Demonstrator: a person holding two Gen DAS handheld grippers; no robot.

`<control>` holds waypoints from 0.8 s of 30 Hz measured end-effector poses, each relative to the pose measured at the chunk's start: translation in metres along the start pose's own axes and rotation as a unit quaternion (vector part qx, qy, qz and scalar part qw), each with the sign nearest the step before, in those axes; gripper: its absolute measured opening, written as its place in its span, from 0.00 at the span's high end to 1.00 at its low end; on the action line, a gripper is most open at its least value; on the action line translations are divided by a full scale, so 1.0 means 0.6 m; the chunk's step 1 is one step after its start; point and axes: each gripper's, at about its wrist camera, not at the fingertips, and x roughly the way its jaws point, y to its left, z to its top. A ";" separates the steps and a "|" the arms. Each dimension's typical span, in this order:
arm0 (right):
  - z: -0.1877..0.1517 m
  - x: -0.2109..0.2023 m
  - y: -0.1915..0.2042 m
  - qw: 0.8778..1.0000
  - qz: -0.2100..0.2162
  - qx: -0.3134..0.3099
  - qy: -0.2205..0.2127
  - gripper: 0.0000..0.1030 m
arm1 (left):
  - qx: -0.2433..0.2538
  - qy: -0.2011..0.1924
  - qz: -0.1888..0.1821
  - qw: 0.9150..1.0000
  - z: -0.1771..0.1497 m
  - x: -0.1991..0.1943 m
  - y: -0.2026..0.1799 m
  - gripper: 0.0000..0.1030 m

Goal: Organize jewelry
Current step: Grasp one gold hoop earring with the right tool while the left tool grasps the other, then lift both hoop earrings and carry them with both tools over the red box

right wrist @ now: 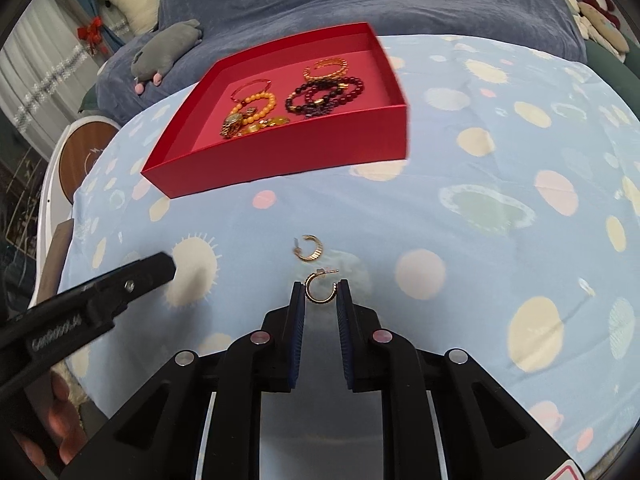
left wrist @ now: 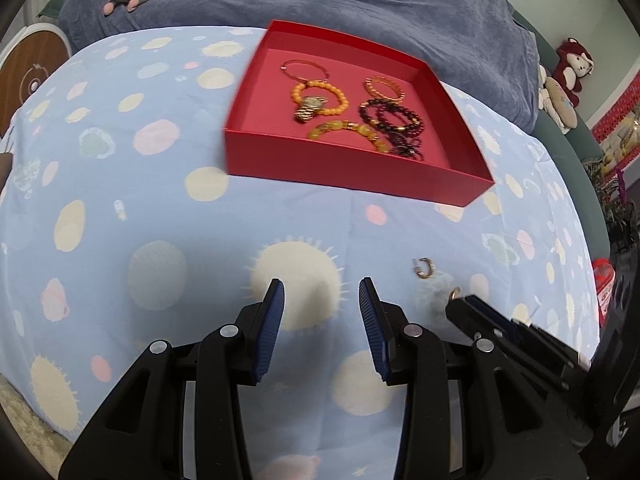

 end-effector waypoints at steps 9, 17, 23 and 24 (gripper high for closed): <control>-0.012 -0.025 -0.069 0.999 -0.016 0.039 -0.002 0.85 | 0.044 0.014 -0.027 0.999 0.000 0.047 -0.105 0.57; -0.001 -0.019 -0.092 0.999 -0.017 0.051 -0.001 0.85 | 0.062 0.024 0.001 0.998 0.000 0.101 -0.143 0.62; 0.004 -0.012 -0.095 0.999 -0.015 0.053 0.000 0.85 | 0.074 0.020 0.003 0.997 0.006 0.108 -0.143 0.83; 0.005 -0.011 -0.095 0.998 -0.013 0.054 0.000 0.85 | 0.076 0.020 0.001 0.997 0.005 0.107 -0.141 0.83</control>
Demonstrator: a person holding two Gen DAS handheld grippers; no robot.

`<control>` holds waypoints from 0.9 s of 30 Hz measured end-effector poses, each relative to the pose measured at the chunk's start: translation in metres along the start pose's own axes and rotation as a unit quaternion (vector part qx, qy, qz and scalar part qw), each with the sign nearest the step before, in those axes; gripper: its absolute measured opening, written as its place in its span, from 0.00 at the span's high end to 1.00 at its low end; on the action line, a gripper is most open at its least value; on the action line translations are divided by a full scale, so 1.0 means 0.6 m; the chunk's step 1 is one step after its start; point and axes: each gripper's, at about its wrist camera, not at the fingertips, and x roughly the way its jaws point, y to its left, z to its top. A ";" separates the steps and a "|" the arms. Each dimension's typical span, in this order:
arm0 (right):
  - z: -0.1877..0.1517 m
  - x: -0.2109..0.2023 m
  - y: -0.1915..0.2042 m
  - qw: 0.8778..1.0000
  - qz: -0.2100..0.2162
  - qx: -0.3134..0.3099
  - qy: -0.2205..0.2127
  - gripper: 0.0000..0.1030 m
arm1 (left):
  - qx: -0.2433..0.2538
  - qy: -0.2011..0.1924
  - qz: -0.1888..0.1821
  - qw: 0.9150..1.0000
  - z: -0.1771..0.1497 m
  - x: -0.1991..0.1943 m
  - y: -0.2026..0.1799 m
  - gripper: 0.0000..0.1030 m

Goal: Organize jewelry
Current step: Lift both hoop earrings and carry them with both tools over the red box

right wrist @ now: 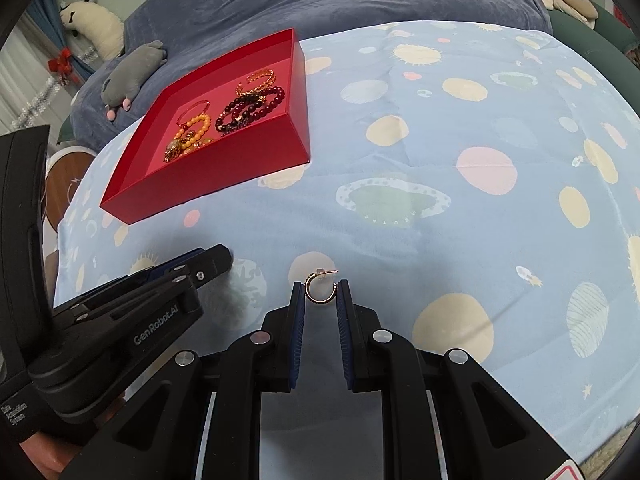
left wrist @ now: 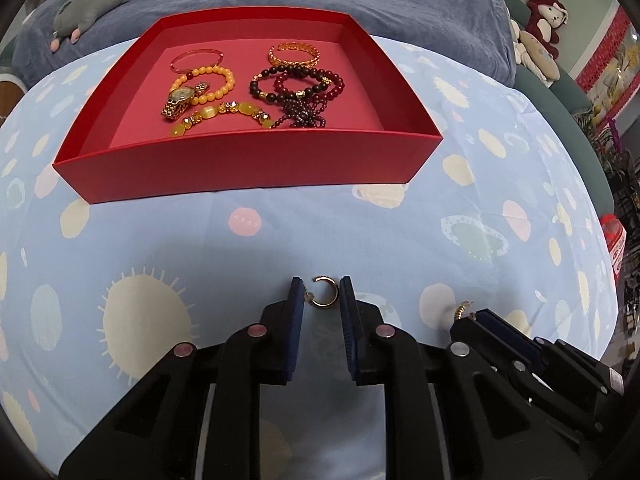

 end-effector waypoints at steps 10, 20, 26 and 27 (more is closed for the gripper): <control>0.004 -0.008 0.022 1.000 0.012 -0.008 -0.006 0.85 | -0.021 -0.002 -0.008 1.000 -0.019 -0.033 0.029 0.83; 0.032 -0.027 0.073 0.999 0.029 -0.034 -0.027 0.85 | -0.050 -0.024 -0.005 0.998 -0.005 -0.086 0.071 0.83; 0.086 -0.033 0.109 0.996 0.042 -0.056 -0.049 0.85 | -0.057 -0.053 -0.003 0.997 0.046 -0.111 0.094 0.83; 0.099 -0.031 0.116 0.996 0.044 -0.059 -0.053 0.85 | -0.058 -0.055 -0.003 0.997 0.054 -0.112 0.096 0.83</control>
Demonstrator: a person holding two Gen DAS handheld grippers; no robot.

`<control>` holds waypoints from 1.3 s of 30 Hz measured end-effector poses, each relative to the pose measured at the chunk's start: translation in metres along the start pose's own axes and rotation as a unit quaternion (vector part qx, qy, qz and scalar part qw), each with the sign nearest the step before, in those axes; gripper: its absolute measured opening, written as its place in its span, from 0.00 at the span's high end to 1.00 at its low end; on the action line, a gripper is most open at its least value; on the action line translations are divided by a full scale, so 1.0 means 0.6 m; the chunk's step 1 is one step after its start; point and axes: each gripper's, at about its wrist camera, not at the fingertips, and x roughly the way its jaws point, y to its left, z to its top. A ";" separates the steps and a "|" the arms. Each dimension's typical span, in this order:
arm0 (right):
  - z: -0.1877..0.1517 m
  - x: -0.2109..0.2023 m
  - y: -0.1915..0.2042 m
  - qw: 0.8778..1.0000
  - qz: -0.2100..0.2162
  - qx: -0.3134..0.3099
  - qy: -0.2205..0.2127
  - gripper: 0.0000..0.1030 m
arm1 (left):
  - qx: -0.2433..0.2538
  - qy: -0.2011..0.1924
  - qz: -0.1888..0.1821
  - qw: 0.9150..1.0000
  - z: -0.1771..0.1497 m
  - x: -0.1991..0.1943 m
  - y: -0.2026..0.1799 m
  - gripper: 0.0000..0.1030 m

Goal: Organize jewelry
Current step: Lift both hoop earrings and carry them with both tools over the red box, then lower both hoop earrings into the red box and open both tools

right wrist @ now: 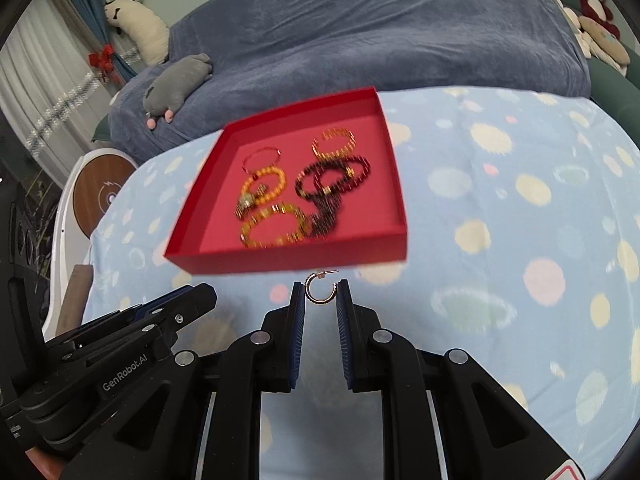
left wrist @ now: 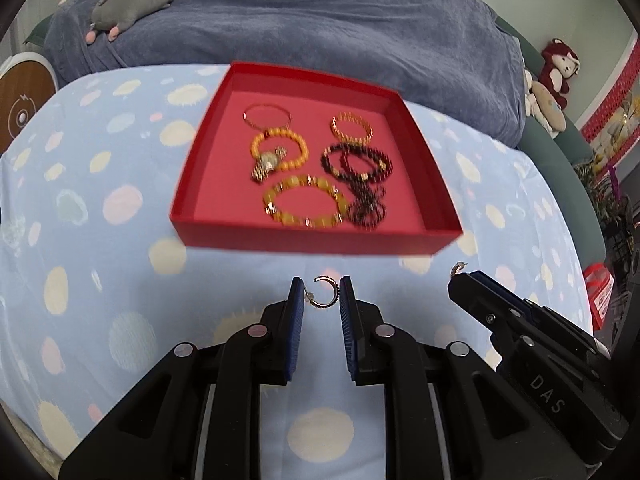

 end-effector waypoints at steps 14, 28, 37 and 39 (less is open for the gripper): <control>0.134 0.088 0.005 1.000 -0.014 -0.017 -0.008 0.85 | -0.008 -0.029 0.014 0.999 0.132 0.054 0.029 0.83; 0.135 0.134 -0.011 1.000 -0.026 -0.012 0.009 0.85 | -0.009 -0.014 0.024 1.000 0.139 0.096 0.042 0.83; 0.136 0.136 -0.013 1.000 -0.025 -0.014 0.009 0.85 | -0.007 -0.017 0.025 1.000 0.148 0.097 0.041 0.83; 0.138 0.136 -0.010 1.000 -0.023 -0.014 0.006 0.85 | -0.007 -0.020 0.024 0.999 0.154 0.096 0.041 0.83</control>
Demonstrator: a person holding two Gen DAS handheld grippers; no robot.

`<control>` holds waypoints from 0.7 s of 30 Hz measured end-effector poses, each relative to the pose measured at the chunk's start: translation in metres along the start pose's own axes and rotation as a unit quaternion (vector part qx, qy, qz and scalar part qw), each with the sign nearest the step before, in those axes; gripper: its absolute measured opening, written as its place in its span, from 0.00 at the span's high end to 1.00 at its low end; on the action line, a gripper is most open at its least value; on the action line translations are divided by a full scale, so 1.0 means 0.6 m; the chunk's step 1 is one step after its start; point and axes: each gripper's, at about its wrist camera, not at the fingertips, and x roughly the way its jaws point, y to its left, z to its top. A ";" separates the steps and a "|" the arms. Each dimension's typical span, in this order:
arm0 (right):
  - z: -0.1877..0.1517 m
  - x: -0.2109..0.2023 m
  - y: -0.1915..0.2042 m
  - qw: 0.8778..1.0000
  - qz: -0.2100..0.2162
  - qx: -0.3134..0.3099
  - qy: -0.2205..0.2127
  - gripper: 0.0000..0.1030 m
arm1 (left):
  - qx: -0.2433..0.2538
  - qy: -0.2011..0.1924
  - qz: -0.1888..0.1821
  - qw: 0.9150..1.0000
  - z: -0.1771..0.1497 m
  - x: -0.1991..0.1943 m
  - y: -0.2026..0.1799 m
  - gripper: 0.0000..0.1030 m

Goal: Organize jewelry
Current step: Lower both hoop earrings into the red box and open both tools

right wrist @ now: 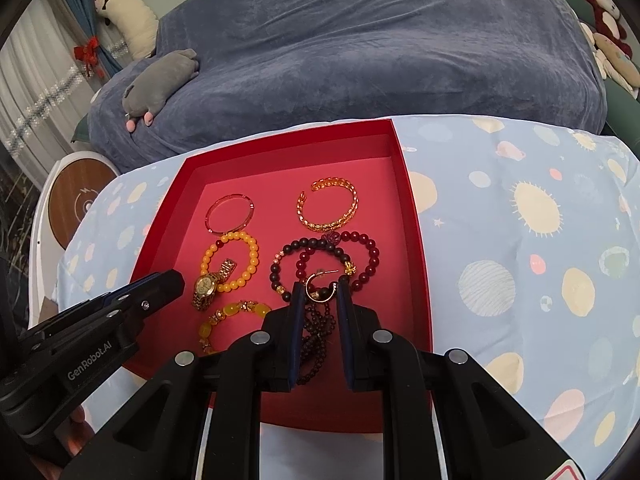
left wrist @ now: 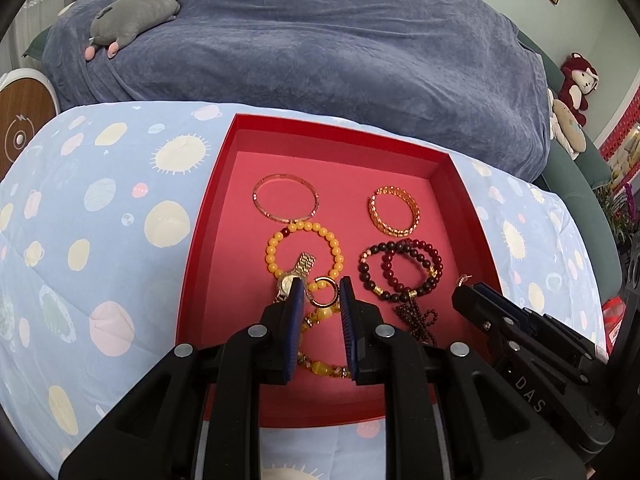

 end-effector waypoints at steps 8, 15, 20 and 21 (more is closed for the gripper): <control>0.040 0.005 0.013 1.000 0.001 -0.008 -0.017 0.85 | 0.006 -0.018 0.001 1.000 0.041 0.002 0.000 0.83; 0.075 0.028 0.033 1.000 0.008 -0.019 -0.019 0.85 | 0.020 -0.022 0.006 1.000 0.081 0.029 -0.011 0.83; 0.089 0.052 0.038 1.000 0.009 -0.022 -0.013 0.85 | 0.019 -0.014 0.010 1.000 0.091 0.053 -0.011 0.83; 0.091 0.056 0.037 1.000 0.010 -0.020 -0.011 0.85 | 0.018 -0.013 0.010 1.000 0.091 0.056 -0.009 0.83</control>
